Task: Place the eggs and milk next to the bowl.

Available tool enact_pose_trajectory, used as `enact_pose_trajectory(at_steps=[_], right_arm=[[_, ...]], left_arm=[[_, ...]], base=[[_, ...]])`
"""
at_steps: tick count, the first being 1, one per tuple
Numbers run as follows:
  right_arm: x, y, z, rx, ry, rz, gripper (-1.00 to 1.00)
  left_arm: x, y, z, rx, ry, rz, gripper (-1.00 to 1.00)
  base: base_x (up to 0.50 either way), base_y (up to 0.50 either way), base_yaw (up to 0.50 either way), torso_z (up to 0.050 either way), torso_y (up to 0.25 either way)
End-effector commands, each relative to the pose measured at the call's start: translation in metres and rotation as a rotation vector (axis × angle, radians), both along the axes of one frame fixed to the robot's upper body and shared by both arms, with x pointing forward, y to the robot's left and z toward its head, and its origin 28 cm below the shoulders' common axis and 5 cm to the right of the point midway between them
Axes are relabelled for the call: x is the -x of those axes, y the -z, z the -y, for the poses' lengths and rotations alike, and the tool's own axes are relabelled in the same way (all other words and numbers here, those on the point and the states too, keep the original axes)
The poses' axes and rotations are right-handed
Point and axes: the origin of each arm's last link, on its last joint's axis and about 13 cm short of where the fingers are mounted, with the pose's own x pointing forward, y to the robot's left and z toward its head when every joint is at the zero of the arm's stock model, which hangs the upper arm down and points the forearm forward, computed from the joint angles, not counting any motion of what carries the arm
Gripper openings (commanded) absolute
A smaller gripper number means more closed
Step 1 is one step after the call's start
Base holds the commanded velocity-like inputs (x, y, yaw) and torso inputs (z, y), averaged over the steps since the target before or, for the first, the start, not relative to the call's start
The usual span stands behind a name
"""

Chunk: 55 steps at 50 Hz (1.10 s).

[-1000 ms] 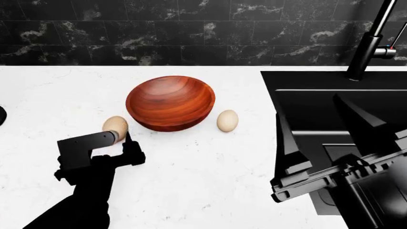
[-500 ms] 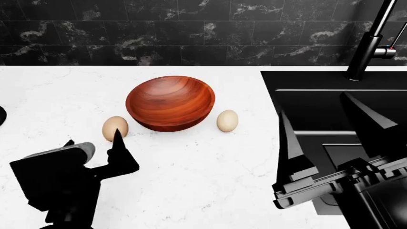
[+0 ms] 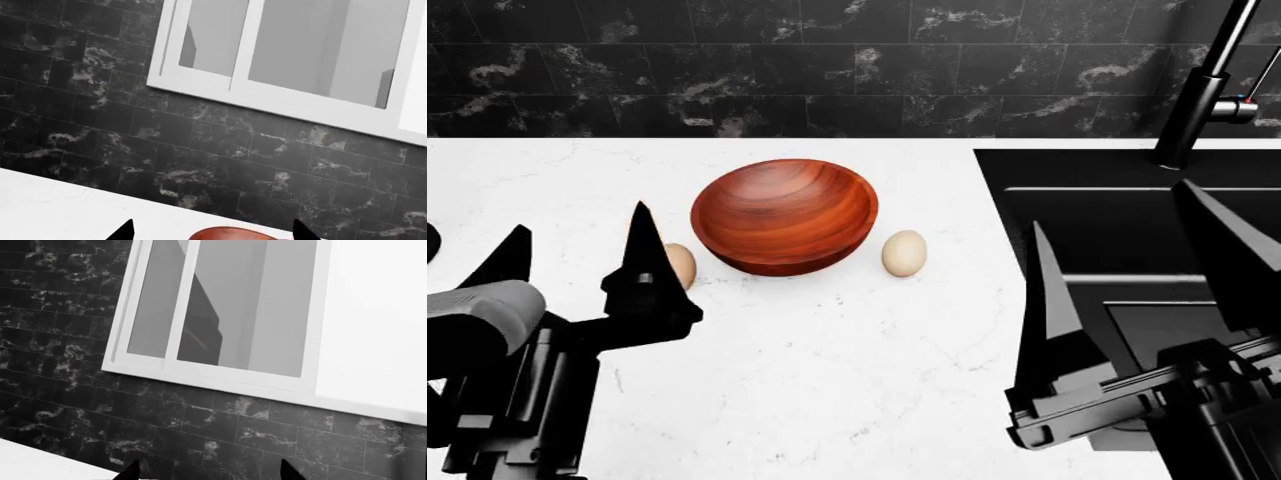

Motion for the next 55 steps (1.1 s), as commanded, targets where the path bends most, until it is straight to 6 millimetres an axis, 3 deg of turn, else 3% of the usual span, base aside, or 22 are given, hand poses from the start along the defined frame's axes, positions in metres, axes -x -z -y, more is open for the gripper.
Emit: enact_pose_trajectory(at_steps=[1, 45, 55], right_arm=[[0.0015, 0.0009, -0.0034, -0.007, 0.002, 0.032, 1.00], [0.0053, -0.0042, -0.0046, -0.055, 0.057, 0.086, 1.00], [0.0071, -0.0047, -0.0044, -0.050, 0.063, 0.086, 1.00]], left_arm=[[0.0013, -0.0094, 0.0032, 0.007, 0.042, 0.105, 1.00], [0.0064, -0.0079, 0.0102, 0.061, 0.128, 0.208, 1.00], [0.0075, -0.0091, 0.0105, 0.068, 0.114, 0.222, 1.00]], base=[[0.00, 0.00, 0.00, 0.000, 0.000], [0.00, 0.00, 0.00, 0.000, 0.000], [0.00, -0.24, 0.00, 0.000, 0.000]])
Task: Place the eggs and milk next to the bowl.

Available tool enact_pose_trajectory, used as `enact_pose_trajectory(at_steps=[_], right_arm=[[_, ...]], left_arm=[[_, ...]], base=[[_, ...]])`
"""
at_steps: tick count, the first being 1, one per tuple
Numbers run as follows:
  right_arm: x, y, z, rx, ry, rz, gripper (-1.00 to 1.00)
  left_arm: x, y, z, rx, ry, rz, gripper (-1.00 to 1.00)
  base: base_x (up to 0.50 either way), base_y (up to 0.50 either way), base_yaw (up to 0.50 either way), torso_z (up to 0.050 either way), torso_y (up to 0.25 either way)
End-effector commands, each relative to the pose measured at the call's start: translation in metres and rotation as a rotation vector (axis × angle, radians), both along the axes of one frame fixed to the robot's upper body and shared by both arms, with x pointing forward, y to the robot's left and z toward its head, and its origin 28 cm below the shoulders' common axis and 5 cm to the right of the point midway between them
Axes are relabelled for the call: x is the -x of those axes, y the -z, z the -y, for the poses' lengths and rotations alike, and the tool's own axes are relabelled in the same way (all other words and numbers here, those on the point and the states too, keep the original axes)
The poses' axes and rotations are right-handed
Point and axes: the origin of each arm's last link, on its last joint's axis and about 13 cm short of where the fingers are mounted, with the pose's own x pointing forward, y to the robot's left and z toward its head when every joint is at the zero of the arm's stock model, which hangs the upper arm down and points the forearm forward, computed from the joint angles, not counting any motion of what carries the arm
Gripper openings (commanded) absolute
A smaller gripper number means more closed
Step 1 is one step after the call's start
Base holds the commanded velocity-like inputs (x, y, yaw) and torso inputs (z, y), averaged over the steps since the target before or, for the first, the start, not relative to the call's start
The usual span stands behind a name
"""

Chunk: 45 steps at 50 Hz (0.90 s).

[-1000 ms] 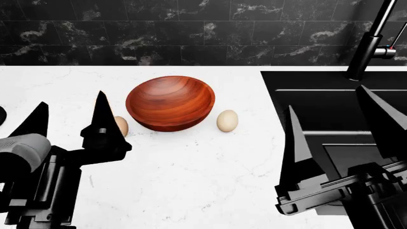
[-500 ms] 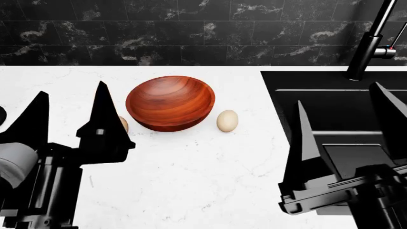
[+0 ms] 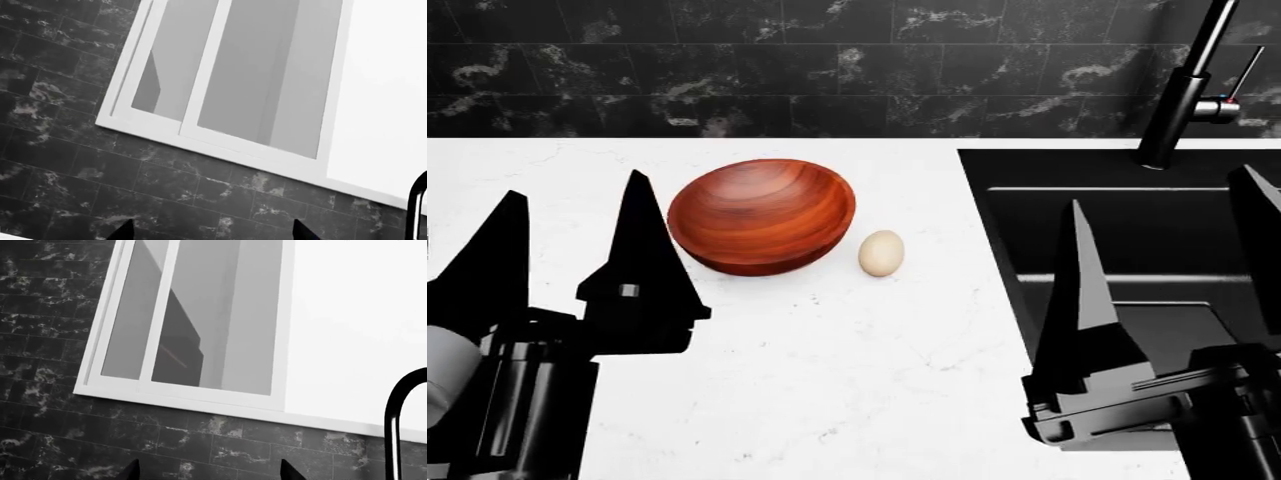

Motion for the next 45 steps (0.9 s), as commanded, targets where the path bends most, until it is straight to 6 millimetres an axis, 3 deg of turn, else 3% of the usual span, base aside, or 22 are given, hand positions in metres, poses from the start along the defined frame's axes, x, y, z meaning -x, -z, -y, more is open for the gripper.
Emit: enact_pose_trajectory(at_steps=[1, 45], right_arm=[[0.0016, -0.0008, 0.0001, 0.000, 0.008, 0.004, 1.00], [0.0038, -0.0018, 0.0016, -0.006, 0.023, 0.010, 1.00]], left_arm=[[0.0017, -0.0004, 0.0010, 0.007, -0.002, 0.013, 1.00], [0.0040, -0.0005, 0.0029, -0.007, 0.012, 0.030, 1.00]], base=[[-0.01, -0.32, 0.00, 0.000, 0.000], [-0.01, -0.32, 0.00, 0.000, 0.000]])
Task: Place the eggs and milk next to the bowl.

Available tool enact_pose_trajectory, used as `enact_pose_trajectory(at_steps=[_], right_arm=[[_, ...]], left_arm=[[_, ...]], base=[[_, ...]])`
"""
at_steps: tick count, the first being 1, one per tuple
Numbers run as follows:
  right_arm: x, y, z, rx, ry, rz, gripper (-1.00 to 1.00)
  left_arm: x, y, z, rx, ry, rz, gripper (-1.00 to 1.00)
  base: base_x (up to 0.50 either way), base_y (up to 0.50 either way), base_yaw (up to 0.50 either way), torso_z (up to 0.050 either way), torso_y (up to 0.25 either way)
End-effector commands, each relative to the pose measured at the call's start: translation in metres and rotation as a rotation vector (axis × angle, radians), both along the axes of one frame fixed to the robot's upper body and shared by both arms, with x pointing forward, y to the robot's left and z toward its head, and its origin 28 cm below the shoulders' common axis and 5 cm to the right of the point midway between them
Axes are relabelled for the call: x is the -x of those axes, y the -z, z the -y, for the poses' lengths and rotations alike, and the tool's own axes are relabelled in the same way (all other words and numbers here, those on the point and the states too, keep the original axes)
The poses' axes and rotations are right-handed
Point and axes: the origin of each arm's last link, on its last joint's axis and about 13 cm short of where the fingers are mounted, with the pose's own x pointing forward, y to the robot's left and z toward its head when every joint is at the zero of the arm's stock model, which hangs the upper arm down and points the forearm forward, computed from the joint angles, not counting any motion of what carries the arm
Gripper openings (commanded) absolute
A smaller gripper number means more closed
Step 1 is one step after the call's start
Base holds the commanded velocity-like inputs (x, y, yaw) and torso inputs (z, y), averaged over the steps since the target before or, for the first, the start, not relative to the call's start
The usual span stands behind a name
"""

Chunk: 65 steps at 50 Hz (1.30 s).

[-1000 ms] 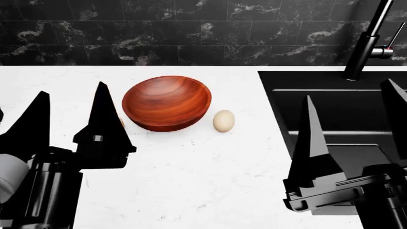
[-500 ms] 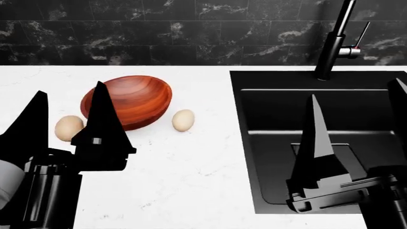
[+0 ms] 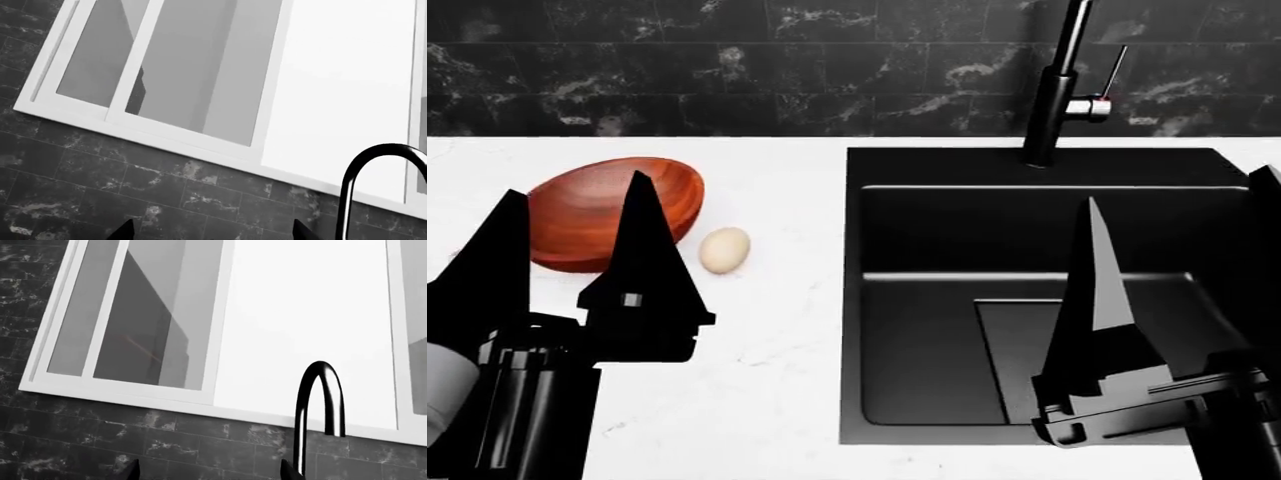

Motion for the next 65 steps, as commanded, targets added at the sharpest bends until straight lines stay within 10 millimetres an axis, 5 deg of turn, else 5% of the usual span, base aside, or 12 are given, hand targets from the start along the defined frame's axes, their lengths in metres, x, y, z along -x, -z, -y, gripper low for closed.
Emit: enact_pose_trajectory(at_steps=[1, 65], right_arm=[[0.0001, 0.0001, 0.0003, 0.001, 0.004, -0.001, 1.00], [0.0000, 0.0002, 0.0011, 0.000, 0.013, 0.001, 1.00]], left_arm=[[0.0010, -0.0005, 0.0002, -0.003, 0.002, 0.006, 1.00], [0.0009, -0.0011, -0.0001, -0.013, 0.003, 0.014, 1.00]], base=[[-0.01, -0.33, 0.00, 0.000, 0.000], [-0.01, -0.32, 0.00, 0.000, 0.000]])
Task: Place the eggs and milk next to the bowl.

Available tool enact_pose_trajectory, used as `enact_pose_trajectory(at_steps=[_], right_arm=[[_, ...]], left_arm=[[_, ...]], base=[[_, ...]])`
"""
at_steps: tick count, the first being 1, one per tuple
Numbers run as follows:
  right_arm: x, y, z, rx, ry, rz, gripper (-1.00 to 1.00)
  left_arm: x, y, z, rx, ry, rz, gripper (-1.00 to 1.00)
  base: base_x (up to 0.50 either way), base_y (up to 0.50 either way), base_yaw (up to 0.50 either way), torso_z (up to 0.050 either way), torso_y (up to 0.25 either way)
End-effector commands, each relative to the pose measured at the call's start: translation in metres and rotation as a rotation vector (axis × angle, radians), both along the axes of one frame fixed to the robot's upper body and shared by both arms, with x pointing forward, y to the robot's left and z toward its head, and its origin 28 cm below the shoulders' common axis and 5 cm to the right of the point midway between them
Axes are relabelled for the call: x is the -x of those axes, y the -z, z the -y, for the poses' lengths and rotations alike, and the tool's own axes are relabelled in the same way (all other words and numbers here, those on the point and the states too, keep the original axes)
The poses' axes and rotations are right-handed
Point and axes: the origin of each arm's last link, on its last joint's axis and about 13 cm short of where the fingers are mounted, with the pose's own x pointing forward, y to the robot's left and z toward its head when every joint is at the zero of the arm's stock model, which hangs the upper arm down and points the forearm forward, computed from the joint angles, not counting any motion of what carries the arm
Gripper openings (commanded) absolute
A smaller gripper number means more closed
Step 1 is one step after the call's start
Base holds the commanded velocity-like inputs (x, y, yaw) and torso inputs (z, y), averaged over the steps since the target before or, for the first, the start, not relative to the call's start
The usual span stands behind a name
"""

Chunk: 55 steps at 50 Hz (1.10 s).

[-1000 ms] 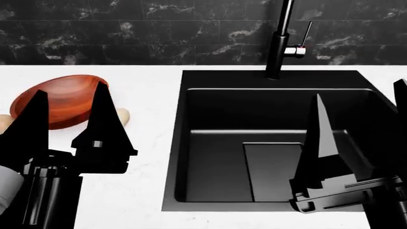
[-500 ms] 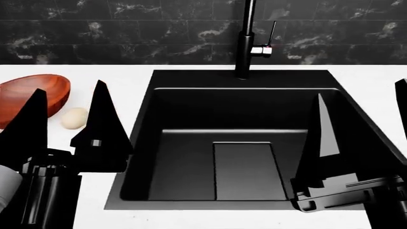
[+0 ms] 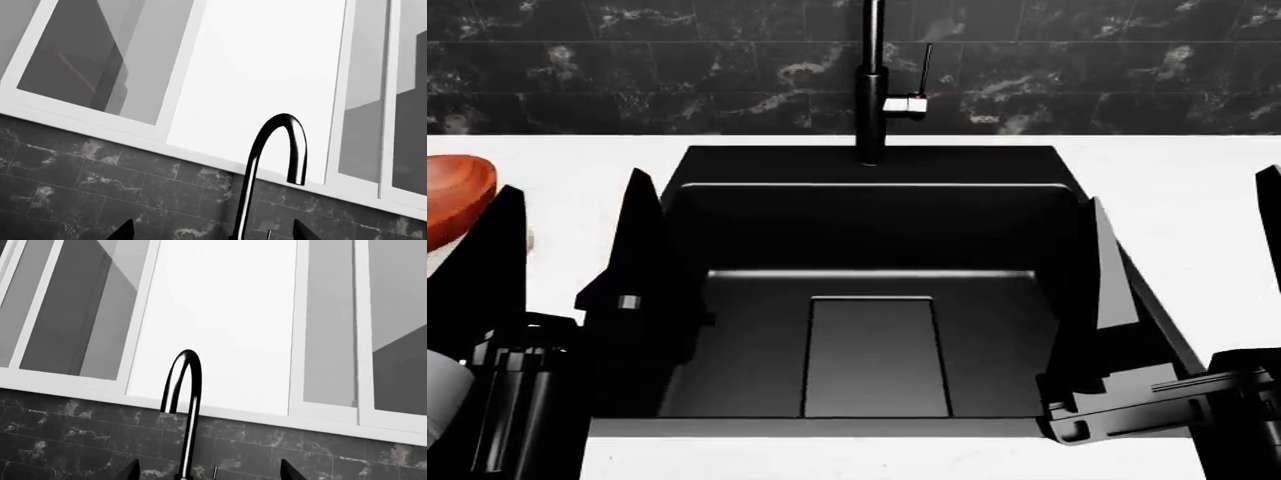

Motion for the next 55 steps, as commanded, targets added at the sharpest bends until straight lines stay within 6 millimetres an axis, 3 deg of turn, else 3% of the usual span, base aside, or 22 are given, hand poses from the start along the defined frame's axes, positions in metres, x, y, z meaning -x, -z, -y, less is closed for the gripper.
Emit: enact_pose_trajectory(at_steps=[1, 55], right_arm=[[0.0001, 0.0001, 0.0001, 0.000, 0.002, 0.001, 1.00], [-0.0016, 0.0010, 0.0013, -0.005, 0.005, -0.003, 1.00]], left_arm=[[0.0000, 0.0007, 0.0002, -0.002, 0.001, -0.001, 1.00], [-0.0012, 0.0022, 0.0014, -0.010, 0.006, -0.004, 1.00]], base=[[-0.01, -0.32, 0.00, 0.000, 0.000], [-0.01, -0.33, 0.00, 0.000, 0.000]])
